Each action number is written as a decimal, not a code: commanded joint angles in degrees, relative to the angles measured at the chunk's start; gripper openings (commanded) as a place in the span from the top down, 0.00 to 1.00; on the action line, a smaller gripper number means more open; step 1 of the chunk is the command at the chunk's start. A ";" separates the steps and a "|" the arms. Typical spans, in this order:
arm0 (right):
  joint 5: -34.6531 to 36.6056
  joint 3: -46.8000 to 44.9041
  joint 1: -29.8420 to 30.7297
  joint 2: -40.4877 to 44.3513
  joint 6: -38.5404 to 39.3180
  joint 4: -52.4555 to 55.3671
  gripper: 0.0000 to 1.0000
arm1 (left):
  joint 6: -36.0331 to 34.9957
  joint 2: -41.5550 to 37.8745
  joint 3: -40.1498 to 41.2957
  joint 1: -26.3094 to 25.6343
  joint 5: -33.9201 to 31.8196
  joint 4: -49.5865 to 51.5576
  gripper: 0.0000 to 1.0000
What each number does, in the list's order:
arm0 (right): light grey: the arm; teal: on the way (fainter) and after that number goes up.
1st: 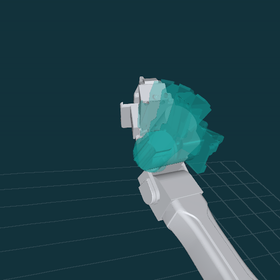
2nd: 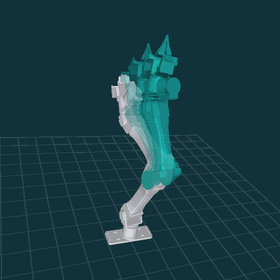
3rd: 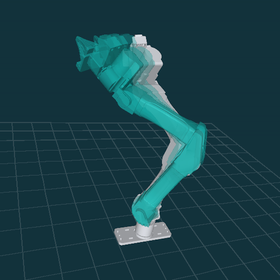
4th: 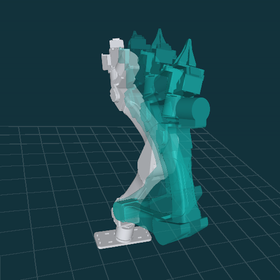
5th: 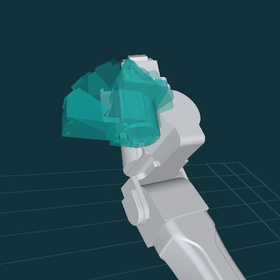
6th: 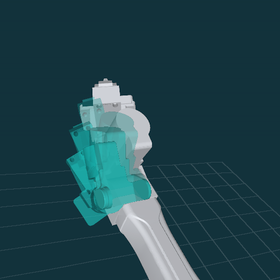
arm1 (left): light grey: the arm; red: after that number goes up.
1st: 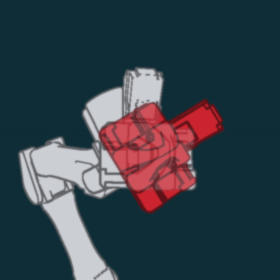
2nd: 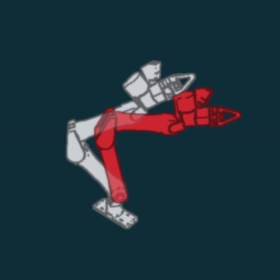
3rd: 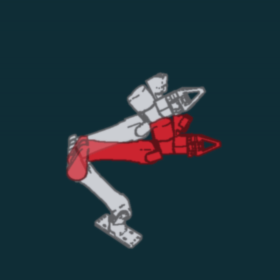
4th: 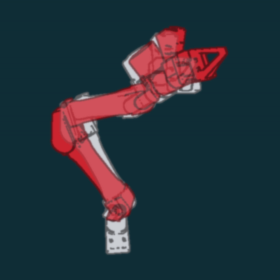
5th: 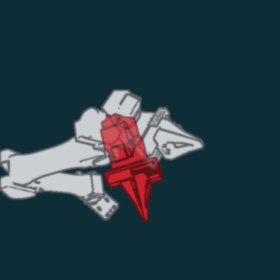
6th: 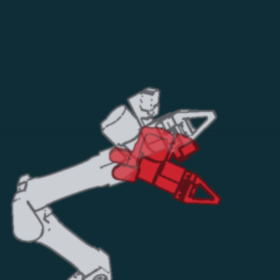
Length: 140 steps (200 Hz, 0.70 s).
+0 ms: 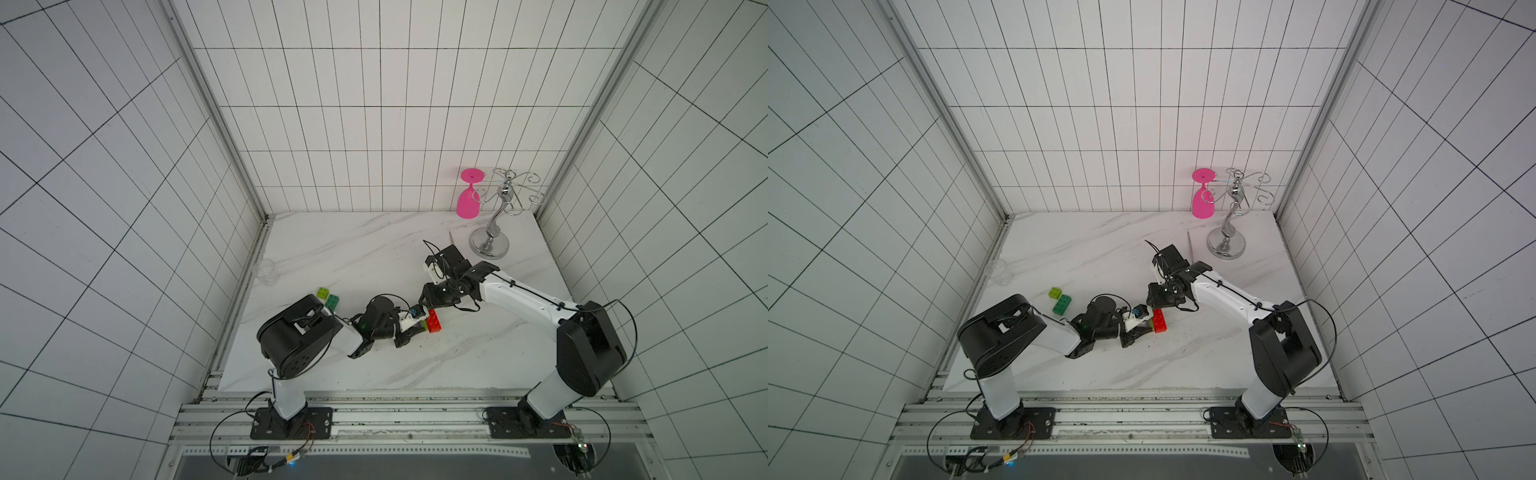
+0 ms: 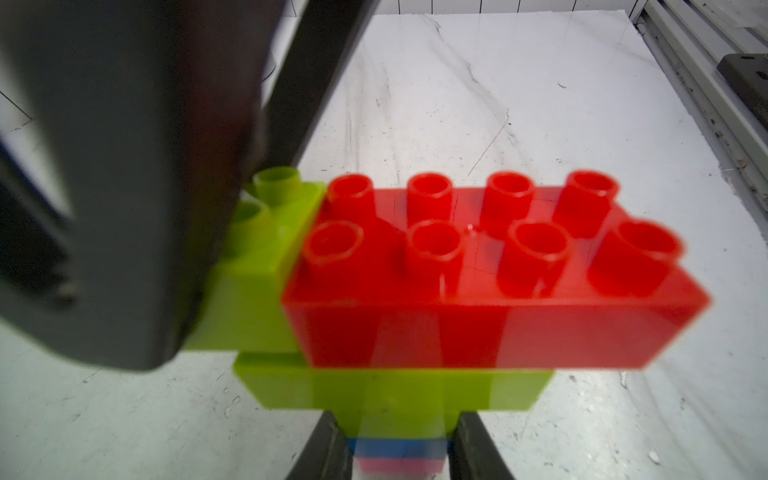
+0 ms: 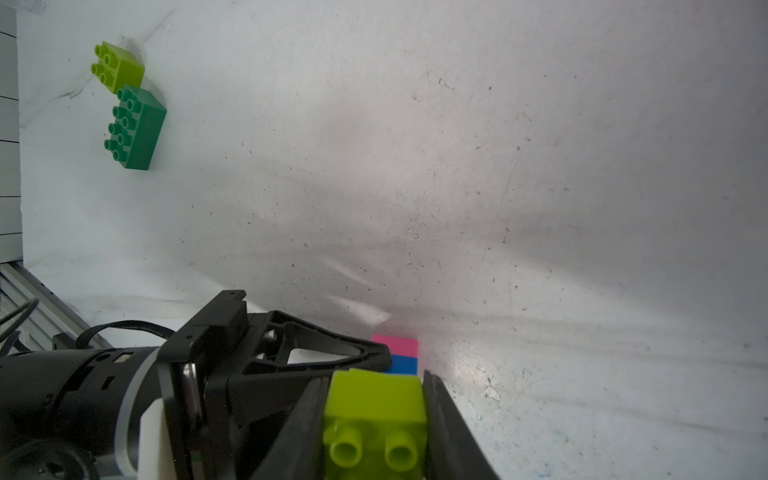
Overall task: Assemble a spoon with lego
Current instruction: Assemble the lego brick with the lego brick.
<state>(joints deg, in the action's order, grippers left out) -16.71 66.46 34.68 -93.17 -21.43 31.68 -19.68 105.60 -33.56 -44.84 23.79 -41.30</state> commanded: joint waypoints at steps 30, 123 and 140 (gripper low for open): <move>0.36 -6.13 2.96 -3.89 -0.24 3.27 0.81 | -1.77 -1.13 -0.63 0.30 -2.30 0.84 1.00; -3.01 -6.13 3.90 -1.77 -1.68 5.96 0.82 | -3.60 -3.43 -1.55 -0.95 -10.34 4.78 1.00; -2.79 -6.88 4.23 -0.99 -3.10 4.40 0.82 | -3.35 -3.70 -2.01 -0.95 -11.04 5.94 1.00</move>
<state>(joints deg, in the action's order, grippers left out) -16.88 64.10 35.14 -91.92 -22.11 29.50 -20.69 103.00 -33.56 -45.71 19.86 -37.06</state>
